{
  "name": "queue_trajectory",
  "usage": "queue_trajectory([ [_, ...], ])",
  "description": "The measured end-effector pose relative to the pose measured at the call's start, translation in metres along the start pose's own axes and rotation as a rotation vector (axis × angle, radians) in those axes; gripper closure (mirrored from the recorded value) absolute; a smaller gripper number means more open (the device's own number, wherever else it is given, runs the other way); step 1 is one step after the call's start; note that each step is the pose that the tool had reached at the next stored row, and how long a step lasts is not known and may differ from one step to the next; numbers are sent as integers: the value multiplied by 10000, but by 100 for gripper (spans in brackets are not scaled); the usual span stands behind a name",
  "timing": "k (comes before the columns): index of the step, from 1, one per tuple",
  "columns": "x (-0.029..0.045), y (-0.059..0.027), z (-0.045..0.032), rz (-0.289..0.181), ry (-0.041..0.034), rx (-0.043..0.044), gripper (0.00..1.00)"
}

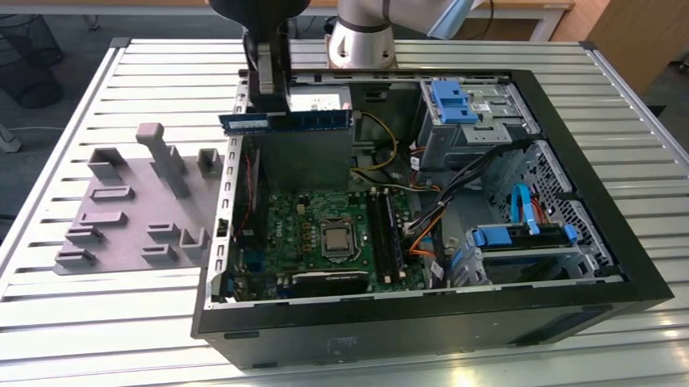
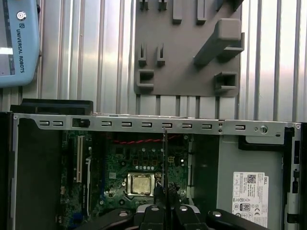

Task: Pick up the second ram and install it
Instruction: 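Pick up the second ram and move it above second insertion slot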

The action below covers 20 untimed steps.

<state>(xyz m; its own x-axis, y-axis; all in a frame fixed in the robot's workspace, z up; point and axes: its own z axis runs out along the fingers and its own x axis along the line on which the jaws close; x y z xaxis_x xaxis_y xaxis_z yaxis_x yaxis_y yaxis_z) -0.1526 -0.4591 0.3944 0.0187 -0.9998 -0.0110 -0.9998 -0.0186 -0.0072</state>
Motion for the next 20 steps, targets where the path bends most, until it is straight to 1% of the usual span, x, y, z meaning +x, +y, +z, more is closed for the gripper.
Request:
queue_trajectory([
  [20, 5, -256, 1, -1, 1, 0, 86],
])
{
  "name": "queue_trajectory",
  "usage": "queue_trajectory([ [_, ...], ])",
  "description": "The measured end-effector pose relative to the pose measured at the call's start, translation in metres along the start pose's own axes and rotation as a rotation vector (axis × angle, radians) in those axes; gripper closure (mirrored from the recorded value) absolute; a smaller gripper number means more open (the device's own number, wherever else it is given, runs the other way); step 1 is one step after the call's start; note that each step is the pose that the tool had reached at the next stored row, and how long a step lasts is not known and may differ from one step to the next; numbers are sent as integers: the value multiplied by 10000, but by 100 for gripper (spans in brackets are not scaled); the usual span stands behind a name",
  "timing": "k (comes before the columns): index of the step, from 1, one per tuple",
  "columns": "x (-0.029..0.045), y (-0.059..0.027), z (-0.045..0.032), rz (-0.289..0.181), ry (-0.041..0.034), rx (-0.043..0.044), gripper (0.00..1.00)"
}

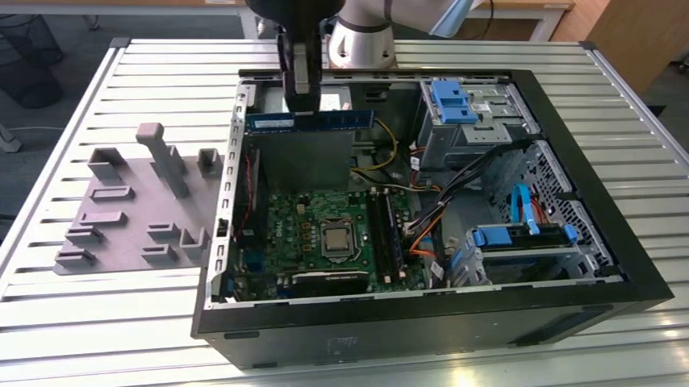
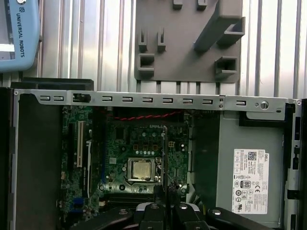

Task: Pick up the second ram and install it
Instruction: 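Pick up the second ram and move it above second insertion slot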

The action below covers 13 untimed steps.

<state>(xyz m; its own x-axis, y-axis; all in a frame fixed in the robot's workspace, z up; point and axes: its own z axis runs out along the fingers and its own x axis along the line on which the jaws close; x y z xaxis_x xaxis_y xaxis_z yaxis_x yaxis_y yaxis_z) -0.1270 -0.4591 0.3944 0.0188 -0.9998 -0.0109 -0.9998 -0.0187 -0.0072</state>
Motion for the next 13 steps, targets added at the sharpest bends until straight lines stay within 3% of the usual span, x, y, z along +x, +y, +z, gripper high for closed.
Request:
queue_trajectory([
  [13, 3, -157, 2, 0, -1, 1, 86],
])
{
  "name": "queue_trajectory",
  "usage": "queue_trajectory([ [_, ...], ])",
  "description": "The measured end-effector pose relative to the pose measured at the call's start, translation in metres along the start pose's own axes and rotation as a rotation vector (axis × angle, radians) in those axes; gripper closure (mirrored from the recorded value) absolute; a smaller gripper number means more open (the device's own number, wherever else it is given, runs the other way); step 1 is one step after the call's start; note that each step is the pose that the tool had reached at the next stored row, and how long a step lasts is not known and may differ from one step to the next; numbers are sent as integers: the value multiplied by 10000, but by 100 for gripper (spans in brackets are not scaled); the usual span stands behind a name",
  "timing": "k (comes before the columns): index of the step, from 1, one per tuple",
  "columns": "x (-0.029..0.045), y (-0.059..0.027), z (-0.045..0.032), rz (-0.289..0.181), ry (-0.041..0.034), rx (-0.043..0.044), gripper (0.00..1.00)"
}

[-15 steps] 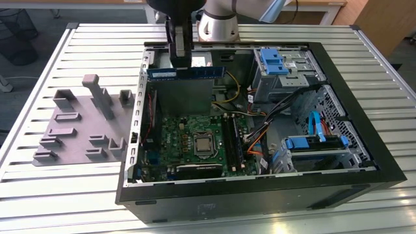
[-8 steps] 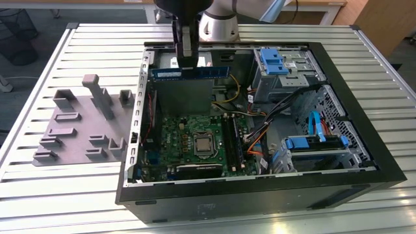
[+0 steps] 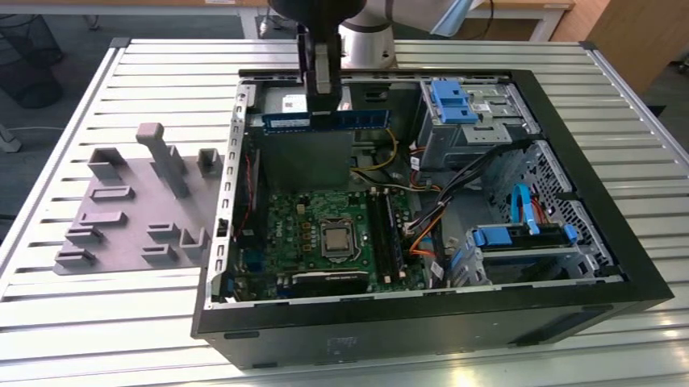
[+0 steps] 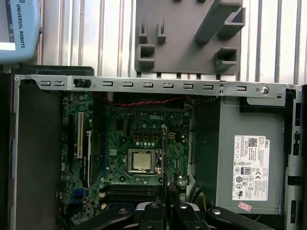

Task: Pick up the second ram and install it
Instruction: 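Pick up the second ram and move it above second insertion slot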

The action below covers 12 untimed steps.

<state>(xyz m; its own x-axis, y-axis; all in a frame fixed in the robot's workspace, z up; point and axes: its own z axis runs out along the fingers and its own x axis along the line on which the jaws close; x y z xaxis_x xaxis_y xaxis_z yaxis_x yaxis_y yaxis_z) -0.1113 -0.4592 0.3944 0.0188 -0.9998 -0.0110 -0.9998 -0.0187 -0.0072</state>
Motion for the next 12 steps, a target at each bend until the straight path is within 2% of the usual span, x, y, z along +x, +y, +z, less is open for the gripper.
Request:
queue_trajectory([
  [12, 3, -146, 0, 0, 1, -1, 86],
])
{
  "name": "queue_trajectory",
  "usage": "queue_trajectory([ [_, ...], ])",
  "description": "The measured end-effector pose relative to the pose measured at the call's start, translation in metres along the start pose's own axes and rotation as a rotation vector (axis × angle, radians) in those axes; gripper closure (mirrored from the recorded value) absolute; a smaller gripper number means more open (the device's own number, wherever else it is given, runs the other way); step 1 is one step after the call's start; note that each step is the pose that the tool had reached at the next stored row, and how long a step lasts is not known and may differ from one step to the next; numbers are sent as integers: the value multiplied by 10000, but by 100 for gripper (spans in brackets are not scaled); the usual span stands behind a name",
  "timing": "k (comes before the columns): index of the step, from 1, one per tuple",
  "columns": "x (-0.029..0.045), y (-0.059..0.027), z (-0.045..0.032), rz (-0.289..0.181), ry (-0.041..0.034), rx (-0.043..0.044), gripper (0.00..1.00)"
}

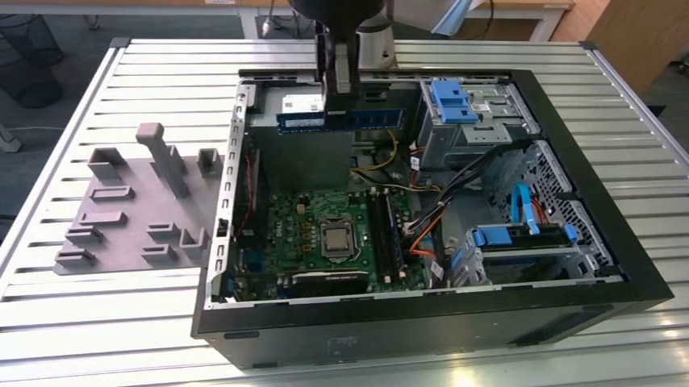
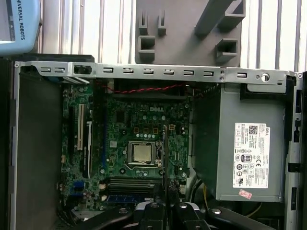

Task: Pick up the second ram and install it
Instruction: 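Pick up the second ram and move it above second insertion slot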

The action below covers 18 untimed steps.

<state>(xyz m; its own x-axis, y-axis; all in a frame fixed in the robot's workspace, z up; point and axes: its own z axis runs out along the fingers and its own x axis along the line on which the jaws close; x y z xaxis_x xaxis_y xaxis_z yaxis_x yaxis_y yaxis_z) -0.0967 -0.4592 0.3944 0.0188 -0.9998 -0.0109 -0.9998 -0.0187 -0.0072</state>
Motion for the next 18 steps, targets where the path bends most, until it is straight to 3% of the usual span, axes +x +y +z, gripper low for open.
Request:
queue_trajectory([
  [6, 1, -47, 1, 53, 0, 1, 86],
  [18, 5, -247, 2, 56, 0, 1, 86],
])
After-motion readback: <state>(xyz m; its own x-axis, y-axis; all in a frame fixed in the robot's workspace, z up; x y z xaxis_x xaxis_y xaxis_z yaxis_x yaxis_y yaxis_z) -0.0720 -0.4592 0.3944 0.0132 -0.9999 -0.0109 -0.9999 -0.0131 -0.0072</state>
